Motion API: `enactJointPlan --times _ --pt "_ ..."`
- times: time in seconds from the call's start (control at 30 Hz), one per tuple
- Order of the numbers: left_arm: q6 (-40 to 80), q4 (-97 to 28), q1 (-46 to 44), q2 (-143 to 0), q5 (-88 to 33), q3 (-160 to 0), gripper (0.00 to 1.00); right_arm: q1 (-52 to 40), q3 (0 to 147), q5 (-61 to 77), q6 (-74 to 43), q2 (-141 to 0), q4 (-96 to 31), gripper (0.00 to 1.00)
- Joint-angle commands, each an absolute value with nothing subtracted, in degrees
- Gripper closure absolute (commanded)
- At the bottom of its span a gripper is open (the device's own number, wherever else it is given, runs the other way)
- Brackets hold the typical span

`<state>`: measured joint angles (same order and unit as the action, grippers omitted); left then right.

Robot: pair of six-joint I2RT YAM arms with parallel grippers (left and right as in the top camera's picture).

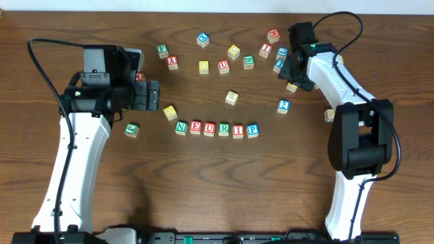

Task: Spell out NEURIPS
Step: 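Lower the right gripper around the yellow S block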

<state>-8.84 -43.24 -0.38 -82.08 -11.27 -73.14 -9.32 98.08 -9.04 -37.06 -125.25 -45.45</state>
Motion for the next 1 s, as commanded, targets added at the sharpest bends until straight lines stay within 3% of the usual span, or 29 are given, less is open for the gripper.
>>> enactJointPlan --times 0.0,0.97 --pt "-9.0 -43.2 -0.2 -82.0 -11.3 -74.3 0.04 -9.8 97.5 -10.4 -37.7 -126.8 -45.8 0.40" --pt "-9.0 -43.2 -0.2 -82.0 -11.3 -74.3 0.04 -9.8 96.9 -10.0 -38.7 -128.2 -41.5 0.41"
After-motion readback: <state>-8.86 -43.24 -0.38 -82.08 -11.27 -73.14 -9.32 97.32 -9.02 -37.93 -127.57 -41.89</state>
